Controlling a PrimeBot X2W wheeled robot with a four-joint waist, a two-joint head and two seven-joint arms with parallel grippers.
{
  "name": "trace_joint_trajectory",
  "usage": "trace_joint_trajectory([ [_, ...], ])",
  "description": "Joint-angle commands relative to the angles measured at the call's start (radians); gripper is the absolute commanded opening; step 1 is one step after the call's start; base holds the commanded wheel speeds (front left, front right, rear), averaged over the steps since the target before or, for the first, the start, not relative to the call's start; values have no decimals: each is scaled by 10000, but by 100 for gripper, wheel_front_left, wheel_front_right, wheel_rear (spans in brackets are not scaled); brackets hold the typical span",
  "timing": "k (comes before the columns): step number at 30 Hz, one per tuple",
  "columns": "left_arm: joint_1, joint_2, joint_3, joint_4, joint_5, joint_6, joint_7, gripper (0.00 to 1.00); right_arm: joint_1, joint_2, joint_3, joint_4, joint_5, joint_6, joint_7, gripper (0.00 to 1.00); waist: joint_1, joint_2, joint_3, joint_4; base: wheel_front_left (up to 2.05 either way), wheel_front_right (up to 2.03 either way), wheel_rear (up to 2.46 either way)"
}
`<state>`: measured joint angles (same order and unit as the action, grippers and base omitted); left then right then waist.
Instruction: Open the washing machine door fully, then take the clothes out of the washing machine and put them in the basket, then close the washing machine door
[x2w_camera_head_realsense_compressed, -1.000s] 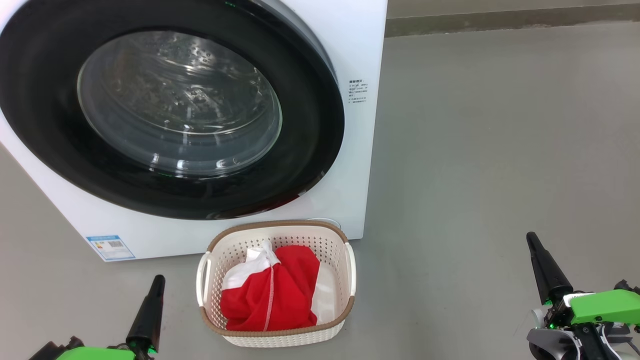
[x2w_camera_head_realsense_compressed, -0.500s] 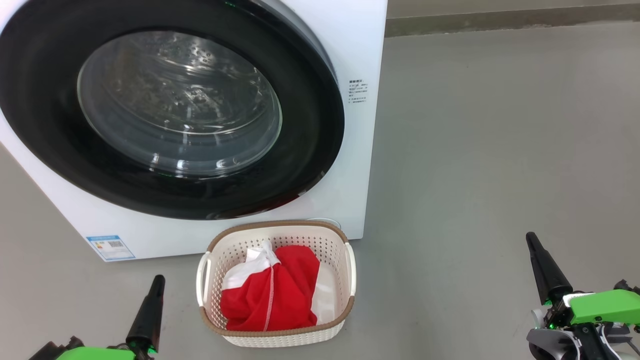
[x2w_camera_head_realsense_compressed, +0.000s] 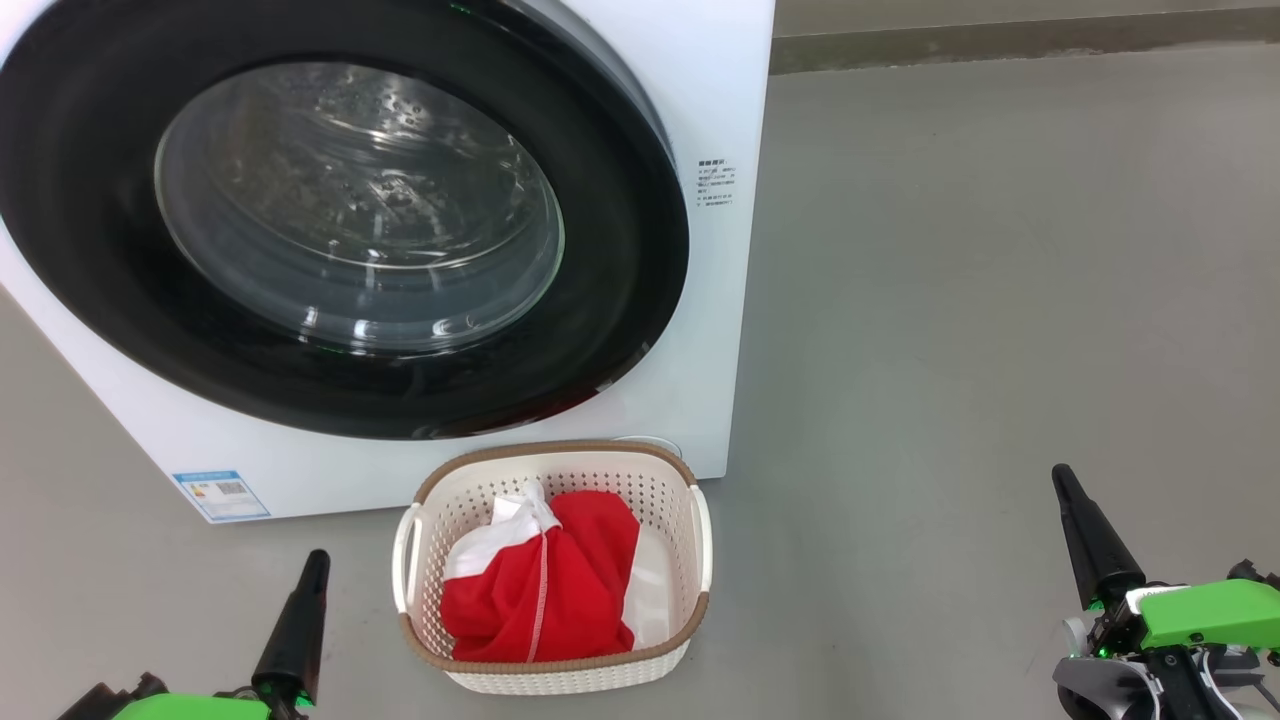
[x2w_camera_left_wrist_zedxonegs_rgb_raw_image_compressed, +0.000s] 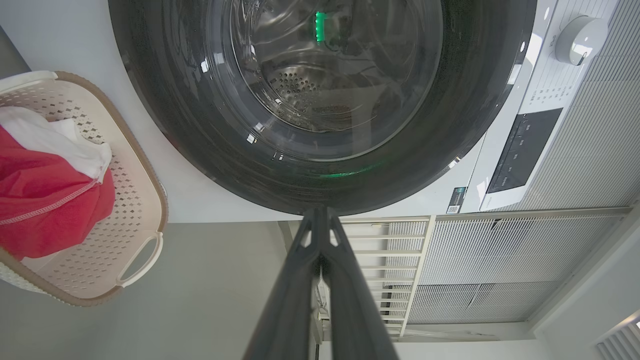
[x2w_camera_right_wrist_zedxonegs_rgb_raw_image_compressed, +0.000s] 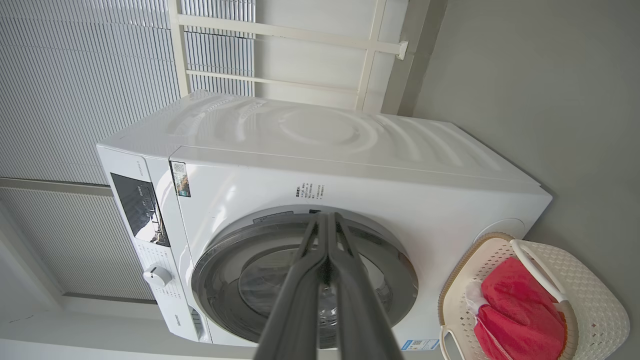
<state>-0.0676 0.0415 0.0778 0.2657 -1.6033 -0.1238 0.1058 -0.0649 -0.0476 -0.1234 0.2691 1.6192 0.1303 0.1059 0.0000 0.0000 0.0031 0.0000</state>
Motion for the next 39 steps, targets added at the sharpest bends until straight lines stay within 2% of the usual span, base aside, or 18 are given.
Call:
trace_joint_trajectory([
  [1,-403,93,363,-208,-50,-69,77,0,-427,-61,137,-246,-73,4,40,0,0,0,0,0,0,0,0],
  [39,-404,90,368,-208,-47,-69,80,0,-429,-45,113,-245,-93,4,59,0,0,0,0,0,0,0,0],
])
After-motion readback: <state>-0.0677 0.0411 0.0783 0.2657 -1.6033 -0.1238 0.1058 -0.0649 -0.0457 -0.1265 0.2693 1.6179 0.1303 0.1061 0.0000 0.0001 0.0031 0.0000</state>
